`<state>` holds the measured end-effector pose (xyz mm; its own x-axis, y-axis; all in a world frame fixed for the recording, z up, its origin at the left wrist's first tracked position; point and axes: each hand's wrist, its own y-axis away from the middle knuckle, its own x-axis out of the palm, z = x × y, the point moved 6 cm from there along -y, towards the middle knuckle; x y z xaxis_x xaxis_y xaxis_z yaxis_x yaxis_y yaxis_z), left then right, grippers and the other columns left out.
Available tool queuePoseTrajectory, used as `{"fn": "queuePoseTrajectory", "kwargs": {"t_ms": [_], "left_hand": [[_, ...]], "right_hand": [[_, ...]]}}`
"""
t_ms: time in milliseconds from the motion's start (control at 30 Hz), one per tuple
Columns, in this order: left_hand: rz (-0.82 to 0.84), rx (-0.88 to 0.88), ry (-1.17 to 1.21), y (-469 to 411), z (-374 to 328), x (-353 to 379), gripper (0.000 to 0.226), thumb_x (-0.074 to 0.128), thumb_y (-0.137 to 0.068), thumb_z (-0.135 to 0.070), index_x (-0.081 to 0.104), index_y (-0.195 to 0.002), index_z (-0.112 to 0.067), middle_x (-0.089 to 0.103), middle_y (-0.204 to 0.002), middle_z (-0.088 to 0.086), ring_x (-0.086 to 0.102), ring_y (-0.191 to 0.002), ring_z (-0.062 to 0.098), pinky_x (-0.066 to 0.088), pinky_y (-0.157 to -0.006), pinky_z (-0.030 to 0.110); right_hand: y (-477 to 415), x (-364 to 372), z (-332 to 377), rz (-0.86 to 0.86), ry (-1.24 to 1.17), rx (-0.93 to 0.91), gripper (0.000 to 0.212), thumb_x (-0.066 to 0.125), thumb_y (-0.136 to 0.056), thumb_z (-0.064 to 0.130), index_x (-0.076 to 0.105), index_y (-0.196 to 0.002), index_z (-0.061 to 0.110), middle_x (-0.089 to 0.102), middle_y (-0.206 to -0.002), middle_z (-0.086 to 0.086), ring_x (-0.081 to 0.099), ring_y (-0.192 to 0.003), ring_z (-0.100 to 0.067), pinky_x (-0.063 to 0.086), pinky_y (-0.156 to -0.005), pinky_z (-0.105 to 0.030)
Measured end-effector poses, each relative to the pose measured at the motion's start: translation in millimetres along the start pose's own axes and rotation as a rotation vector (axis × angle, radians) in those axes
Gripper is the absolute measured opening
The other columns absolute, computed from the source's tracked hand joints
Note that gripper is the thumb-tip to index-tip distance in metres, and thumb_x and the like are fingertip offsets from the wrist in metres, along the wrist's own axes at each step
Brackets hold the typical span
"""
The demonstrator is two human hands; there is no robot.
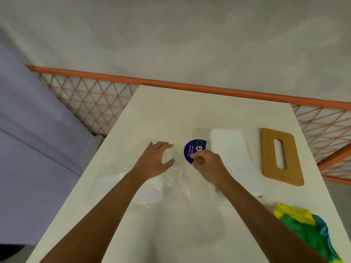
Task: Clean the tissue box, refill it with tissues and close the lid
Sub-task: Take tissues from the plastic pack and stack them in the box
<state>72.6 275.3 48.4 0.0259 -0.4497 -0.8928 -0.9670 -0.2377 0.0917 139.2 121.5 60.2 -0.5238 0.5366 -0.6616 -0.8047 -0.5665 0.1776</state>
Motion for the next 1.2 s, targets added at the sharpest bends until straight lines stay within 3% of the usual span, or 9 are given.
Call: {"fn": "queuePoseTrajectory", "kwargs": {"t_ms": [233, 333, 433, 567, 767, 967, 1033, 1100, 1200], "left_hand": [[0.095, -0.252, 0.229, 56.3, 74.9, -11.3, 0.084, 0.067, -0.069, -0.060, 0.034, -0.140, -0.029, 0.033, -0.148, -0.007, 0.026, -0.139, 0.019, 0.025, -0.116, 0.040], [0.256, -0.281, 0.092, 73.2, 94.4, 2.7, 0.110, 0.072, -0.058, -0.066, 0.018, -0.146, -0.027, 0.019, -0.155, -0.005, 0.013, -0.144, 0.022, 0.015, -0.118, 0.042], [0.333, -0.191, -0.124, 81.9, 111.1, 25.2, 0.124, 0.071, -0.054, -0.071, 0.007, -0.148, -0.022, 0.014, -0.156, -0.001, 0.011, -0.144, 0.020, 0.009, -0.119, 0.043], [0.241, -0.137, -0.179, 88.3, 117.7, 41.8, 0.123, 0.073, -0.058, -0.066, 0.006, -0.148, -0.018, 0.014, -0.156, -0.001, 0.015, -0.144, 0.020, 0.014, -0.118, 0.038], [0.174, -0.147, -0.148, 88.8, 118.9, 44.8, 0.119, 0.073, -0.060, -0.064, 0.007, -0.148, -0.021, 0.015, -0.156, -0.002, 0.014, -0.144, 0.020, 0.013, -0.117, 0.036], [0.149, -0.117, -0.165, 88.4, 118.0, 43.1, 0.116, 0.072, -0.061, -0.064, 0.008, -0.148, -0.021, 0.017, -0.155, -0.002, 0.018, -0.142, 0.018, 0.014, -0.117, 0.034], [0.147, -0.117, -0.152, 88.0, 118.5, 43.8, 0.117, 0.072, -0.060, -0.064, 0.009, -0.148, -0.021, 0.018, -0.155, -0.002, 0.018, -0.142, 0.018, 0.014, -0.117, 0.034], [0.149, -0.120, -0.152, 88.1, 119.2, 44.9, 0.118, 0.073, -0.060, -0.064, 0.009, -0.148, -0.020, 0.018, -0.155, -0.001, 0.018, -0.142, 0.019, 0.014, -0.117, 0.034], [0.154, -0.123, -0.147, 87.9, 120.2, 46.0, 0.118, 0.073, -0.060, -0.064, 0.008, -0.148, -0.020, 0.017, -0.155, 0.000, 0.016, -0.143, 0.021, 0.014, -0.117, 0.035]], "right_hand": [[-8.5, 64.1, 0.6, 0.136, -0.328, 0.285, 0.025, 0.052, -0.086, -0.004, 0.062, -0.109, -0.004, 0.062, -0.090, -0.012, 0.060, -0.075, -0.017, 0.054, -0.073, -0.020], [-10.2, 90.4, -10.4, 0.229, -0.357, 0.410, 0.019, 0.054, -0.085, -0.005, 0.065, -0.100, -0.003, 0.062, -0.084, -0.011, 0.058, -0.065, -0.016, 0.052, -0.055, -0.013], [-5.5, 109.3, -10.6, 0.320, -0.056, 0.383, 0.016, 0.053, -0.088, 0.004, 0.069, -0.091, 0.001, 0.062, -0.081, -0.006, 0.063, -0.084, -0.024, 0.053, -0.073, -0.026], [-1.1, 122.3, 3.5, 0.353, 0.147, 0.303, 0.024, 0.045, -0.093, 0.009, 0.066, -0.090, -0.001, 0.064, -0.113, -0.020, 0.061, -0.103, -0.029, 0.047, -0.086, -0.033], [0.0, 136.8, 16.0, 0.310, 0.250, 0.284, 0.044, 0.055, -0.092, 0.030, 0.055, -0.123, -0.001, 0.058, -0.126, -0.018, 0.052, -0.119, -0.031, 0.038, -0.099, -0.029], [2.1, 139.3, 15.6, 0.299, 0.167, 0.429, 0.026, 0.043, -0.096, 0.013, 0.060, -0.087, -0.006, 0.061, -0.112, -0.021, 0.058, -0.106, -0.030, 0.043, -0.087, -0.027], [-1.5, 146.3, 6.8, 0.321, 0.060, 0.510, 0.031, 0.041, -0.094, 0.004, 0.042, -0.063, 0.008, 0.055, -0.082, -0.012, 0.054, -0.072, -0.020, 0.044, -0.065, -0.025], [1.1, 151.6, 6.9, 0.382, 0.034, 0.550, 0.025, 0.048, -0.093, 0.010, 0.047, -0.068, 0.005, 0.043, -0.065, -0.005, 0.040, -0.055, -0.013, 0.033, -0.049, -0.022], [3.0, 157.0, 9.0, 0.413, -0.033, 0.515, 0.028, 0.055, -0.092, 0.018, 0.060, -0.104, -0.007, 0.050, -0.070, -0.008, 0.045, -0.061, -0.017, 0.031, -0.049, -0.018]]}}
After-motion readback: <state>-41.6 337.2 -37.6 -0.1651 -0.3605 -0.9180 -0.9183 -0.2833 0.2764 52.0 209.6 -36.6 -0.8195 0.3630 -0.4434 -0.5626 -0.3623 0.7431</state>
